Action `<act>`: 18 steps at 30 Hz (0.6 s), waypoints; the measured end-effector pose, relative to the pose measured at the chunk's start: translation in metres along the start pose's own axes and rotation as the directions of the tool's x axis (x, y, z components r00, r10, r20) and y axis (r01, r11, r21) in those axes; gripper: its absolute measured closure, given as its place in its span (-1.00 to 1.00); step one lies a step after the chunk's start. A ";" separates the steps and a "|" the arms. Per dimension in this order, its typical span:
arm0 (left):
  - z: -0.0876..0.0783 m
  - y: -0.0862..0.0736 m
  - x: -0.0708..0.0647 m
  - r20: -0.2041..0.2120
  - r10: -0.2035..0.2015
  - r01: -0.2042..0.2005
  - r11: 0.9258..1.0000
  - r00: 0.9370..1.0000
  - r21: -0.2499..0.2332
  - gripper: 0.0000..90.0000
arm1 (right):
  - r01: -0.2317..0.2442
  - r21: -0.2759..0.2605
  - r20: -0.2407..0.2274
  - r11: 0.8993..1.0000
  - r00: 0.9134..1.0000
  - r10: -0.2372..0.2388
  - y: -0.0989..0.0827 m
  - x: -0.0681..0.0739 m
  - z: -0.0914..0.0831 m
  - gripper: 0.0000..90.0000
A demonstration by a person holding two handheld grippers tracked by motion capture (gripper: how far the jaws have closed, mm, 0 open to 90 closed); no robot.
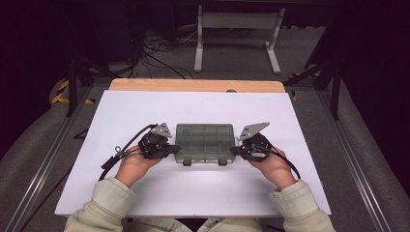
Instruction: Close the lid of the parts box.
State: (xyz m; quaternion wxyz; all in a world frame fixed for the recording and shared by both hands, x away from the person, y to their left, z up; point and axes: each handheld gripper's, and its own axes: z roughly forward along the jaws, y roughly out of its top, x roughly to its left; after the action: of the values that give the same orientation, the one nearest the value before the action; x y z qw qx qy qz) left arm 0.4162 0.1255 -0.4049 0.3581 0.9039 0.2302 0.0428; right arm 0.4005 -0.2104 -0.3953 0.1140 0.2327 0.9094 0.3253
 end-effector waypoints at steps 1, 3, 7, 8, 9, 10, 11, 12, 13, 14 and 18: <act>0.000 0.000 0.000 -0.006 0.002 -0.002 1.000 1.000 0.001 1.00 | 0.000 0.000 0.000 1.000 1.000 0.000 0.000 0.000 0.000 1.00; 0.004 -0.002 0.000 -0.013 -0.001 0.001 1.000 1.000 0.012 1.00 | 0.010 0.015 0.008 1.000 1.000 -0.010 -0.002 0.000 0.003 1.00; 0.004 -0.001 -0.001 -0.028 0.006 -0.006 1.000 1.000 0.015 1.00 | 0.015 0.012 0.009 1.000 1.000 -0.015 -0.002 0.001 0.003 1.00; 0.004 -0.001 -0.001 -0.027 0.004 -0.003 1.000 1.000 0.014 1.00 | 0.013 0.009 0.007 1.000 1.000 -0.013 -0.002 0.000 0.003 1.00; 0.004 -0.001 0.000 -0.023 0.001 -0.001 1.000 1.000 0.014 1.00 | 0.002 0.007 0.004 1.000 1.000 -0.002 -0.002 0.000 0.003 1.00; 0.004 -0.001 0.000 -0.027 0.001 0.000 1.000 1.000 0.015 1.00 | 0.002 0.007 0.005 1.000 1.000 -0.002 -0.002 0.000 0.003 1.00; 0.004 -0.001 0.000 -0.027 0.001 0.000 1.000 1.000 0.015 1.00 | 0.002 0.007 0.005 1.000 1.000 -0.002 -0.002 0.000 0.003 1.00; 0.004 -0.001 -0.001 -0.028 0.000 0.001 1.000 1.000 0.017 1.00 | 0.002 0.007 0.005 1.000 1.000 -0.002 -0.002 0.000 0.003 1.00; 0.003 -0.001 -0.001 -0.031 0.002 -0.001 1.000 1.000 0.017 1.00 | 0.004 0.006 0.005 1.000 1.000 -0.004 -0.002 0.000 0.003 1.00; 0.003 -0.001 -0.001 -0.033 -0.002 0.003 1.000 0.999 0.019 1.00 | 0.005 0.004 0.003 1.000 1.000 -0.005 -0.003 -0.001 0.003 0.98; -0.002 -0.001 0.000 -0.045 -0.009 0.008 1.000 0.999 -0.017 0.91 | -0.017 -0.054 0.007 0.998 1.000 0.018 -0.002 -0.003 -0.002 0.87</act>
State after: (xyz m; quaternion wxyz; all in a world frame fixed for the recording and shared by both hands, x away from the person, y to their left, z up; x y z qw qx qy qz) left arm 0.4155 0.1271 -0.4041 0.3608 0.8985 0.2417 0.0636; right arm 0.4013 -0.2142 -0.3949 0.1206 0.2386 0.8979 0.3497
